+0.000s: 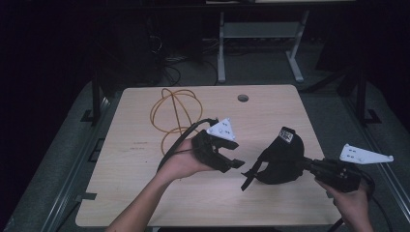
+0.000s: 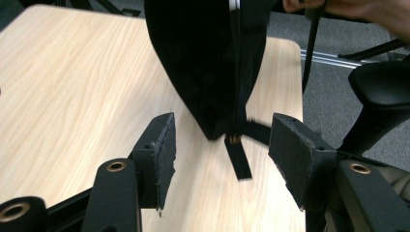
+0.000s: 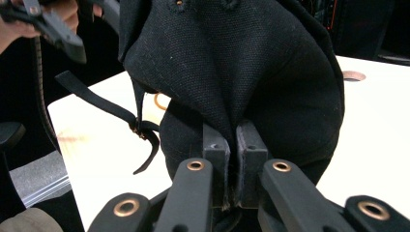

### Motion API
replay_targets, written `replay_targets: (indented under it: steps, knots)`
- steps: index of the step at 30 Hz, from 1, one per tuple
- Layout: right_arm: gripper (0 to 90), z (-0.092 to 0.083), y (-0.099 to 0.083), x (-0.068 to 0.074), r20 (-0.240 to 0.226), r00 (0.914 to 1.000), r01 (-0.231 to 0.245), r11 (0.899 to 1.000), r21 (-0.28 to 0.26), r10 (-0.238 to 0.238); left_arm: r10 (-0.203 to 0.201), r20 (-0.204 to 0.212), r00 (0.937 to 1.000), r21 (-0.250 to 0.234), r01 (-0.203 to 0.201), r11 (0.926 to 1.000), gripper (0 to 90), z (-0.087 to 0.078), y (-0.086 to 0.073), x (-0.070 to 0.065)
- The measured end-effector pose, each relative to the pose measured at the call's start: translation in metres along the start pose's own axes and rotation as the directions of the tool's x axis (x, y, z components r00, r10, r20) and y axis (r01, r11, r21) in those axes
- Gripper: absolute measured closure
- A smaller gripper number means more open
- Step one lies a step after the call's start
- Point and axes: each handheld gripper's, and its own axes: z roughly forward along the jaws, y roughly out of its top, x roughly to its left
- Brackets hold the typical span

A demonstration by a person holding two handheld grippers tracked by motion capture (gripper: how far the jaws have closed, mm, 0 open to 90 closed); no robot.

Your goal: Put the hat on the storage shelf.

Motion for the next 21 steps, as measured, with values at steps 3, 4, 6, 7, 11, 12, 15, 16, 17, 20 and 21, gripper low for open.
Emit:
replay_targets:
  steps: [3,4,6,7,11,12,15,16,17,20,21]
  knots:
    - [85.6,0.001,0.005,-0.003,-0.006,1.0000,0.002,1.000,0.012,-0.002,-0.012,-0.010,0.9999,0.003,0.012,0.9999,41.7,-0.001,-0.014,0.000]
    - [85.6,0.002,0.006,-0.004,-0.011,0.9999,0.003,1.000,0.013,-0.003,-0.011,-0.015,0.9998,0.005,0.011,0.9999,41.4,-0.001,-0.018,-0.001]
    - [85.6,0.002,0.008,-0.006,-0.014,0.9999,0.007,1.000,0.013,-0.006,-0.015,-0.020,0.9997,0.004,0.015,0.9999,41.0,-0.001,-0.028,-0.002]
    - [85.6,0.002,0.010,-0.007,-0.014,0.9999,0.006,1.000,0.017,-0.006,-0.021,-0.021,0.9996,-0.003,0.021,0.9998,40.7,-0.001,-0.032,-0.003]
    - [85.6,0.003,0.014,-0.011,-0.017,0.9998,0.004,1.000,0.026,-0.004,-0.031,-0.037,0.9988,0.009,0.031,0.9995,39.8,0.001,-0.049,-0.004]
    - [85.6,0.003,0.015,-0.011,-0.018,0.9998,0.006,1.000,0.030,-0.005,-0.034,-0.044,0.9985,0.008,0.034,0.9994,39.3,0.002,-0.052,-0.005]
    - [85.6,0.003,0.020,-0.012,-0.021,0.9997,0.008,0.999,0.032,-0.007,-0.038,-0.052,0.9980,0.002,0.038,0.9993,38.2,0.002,-0.060,-0.005]
    - [85.6,0.003,0.021,-0.012,-0.022,0.9997,0.006,0.999,0.033,-0.005,-0.039,-0.054,0.9978,0.005,0.039,0.9992,37.6,0.002,-0.063,-0.006]
    - [85.6,0.004,0.023,-0.012,-0.022,0.9997,0.009,0.999,0.033,-0.008,-0.039,-0.053,0.9978,0.006,0.040,0.9992,36.0,0.002,-0.065,-0.006]
    - [85.6,0.004,0.028,-0.012,-0.023,0.9997,0.010,0.999,0.038,-0.009,-0.043,-0.039,0.9983,0.001,0.043,0.9991,32.9,0.002,-0.074,-0.007]
    - [85.6,0.004,0.031,-0.012,-0.021,0.9997,0.012,0.999,0.039,-0.011,-0.045,-0.043,0.9980,0.001,0.045,0.9990,30.6,0.002,-0.077,-0.007]
